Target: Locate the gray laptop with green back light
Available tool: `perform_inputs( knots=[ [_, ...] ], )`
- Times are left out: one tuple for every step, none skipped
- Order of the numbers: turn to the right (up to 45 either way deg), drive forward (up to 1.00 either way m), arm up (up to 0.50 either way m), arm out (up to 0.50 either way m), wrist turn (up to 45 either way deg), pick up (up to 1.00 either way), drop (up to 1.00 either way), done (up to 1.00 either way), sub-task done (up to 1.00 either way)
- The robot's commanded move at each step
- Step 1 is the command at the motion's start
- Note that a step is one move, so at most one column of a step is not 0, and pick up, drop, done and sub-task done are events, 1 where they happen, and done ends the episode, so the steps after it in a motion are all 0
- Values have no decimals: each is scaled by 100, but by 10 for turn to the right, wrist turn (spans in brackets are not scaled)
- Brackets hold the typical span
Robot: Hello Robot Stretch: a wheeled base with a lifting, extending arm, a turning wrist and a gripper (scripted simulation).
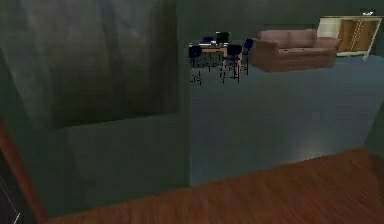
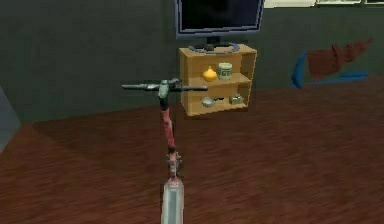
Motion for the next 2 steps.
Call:
perform_inputs(
  knots=[
    [-60, 0, 0, 0, 0, 0, 0, 0, 0],
    [0, 15, 0, 0, 0, 0, 0, 0, 0]
  ],
)
